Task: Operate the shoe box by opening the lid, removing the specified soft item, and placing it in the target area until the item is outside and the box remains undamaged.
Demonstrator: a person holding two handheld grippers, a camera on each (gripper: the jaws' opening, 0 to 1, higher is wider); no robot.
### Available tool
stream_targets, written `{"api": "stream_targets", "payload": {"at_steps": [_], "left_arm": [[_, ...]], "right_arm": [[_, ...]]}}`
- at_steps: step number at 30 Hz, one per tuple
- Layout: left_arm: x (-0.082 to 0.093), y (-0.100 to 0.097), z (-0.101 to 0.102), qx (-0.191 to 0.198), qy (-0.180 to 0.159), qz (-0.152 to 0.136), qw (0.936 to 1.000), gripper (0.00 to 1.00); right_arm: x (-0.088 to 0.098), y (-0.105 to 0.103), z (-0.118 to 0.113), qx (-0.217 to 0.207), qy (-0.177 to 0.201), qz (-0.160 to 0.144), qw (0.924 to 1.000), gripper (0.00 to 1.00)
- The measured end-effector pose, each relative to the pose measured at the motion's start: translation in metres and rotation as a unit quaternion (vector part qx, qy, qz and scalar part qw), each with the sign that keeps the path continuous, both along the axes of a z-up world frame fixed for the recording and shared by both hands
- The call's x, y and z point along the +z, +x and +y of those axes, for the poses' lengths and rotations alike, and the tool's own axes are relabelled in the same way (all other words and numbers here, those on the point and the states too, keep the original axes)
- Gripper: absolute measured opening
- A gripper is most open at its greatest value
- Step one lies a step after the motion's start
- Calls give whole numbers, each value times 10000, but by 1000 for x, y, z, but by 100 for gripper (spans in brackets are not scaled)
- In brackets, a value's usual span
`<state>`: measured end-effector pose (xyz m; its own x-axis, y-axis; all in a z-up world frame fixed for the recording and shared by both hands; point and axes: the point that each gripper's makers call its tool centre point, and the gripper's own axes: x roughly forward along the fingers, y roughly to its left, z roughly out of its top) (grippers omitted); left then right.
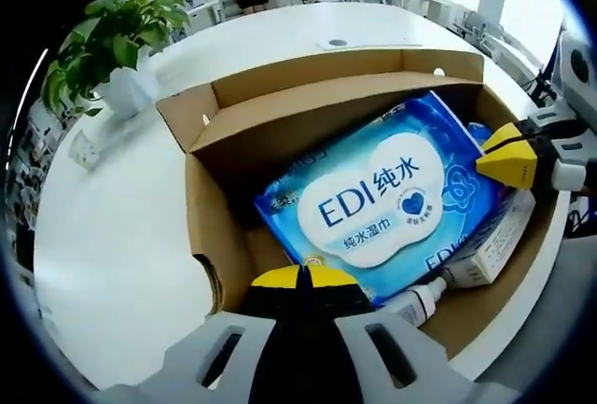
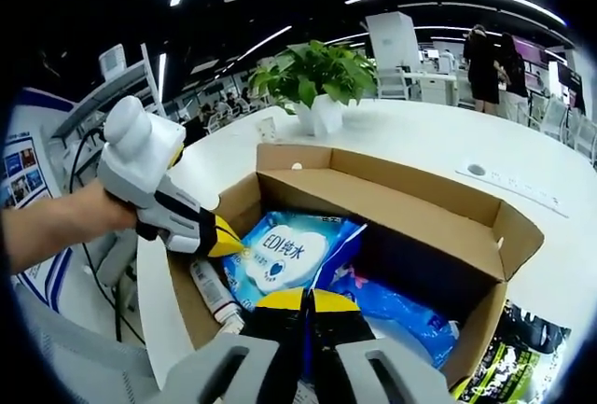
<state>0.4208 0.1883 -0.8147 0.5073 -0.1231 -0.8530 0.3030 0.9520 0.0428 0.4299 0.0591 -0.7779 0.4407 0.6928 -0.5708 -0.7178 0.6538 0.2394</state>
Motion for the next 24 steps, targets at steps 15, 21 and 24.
{"api": "stream_targets", "payload": {"at_steps": [15,21,24], "left_arm": [[24,1,2,81,-166,-302,9994,0],[29,0,0,87,-233,-395,9989,0],[33,-2,-2,84,-265,-430,9987,0]], "right_arm": [[13,-1,-4,14,90,-135,9999,0],[17,-3,-8,7,91,-180,9998,0],[21,-4,-10,-4,107,-213,9997,0]]}}
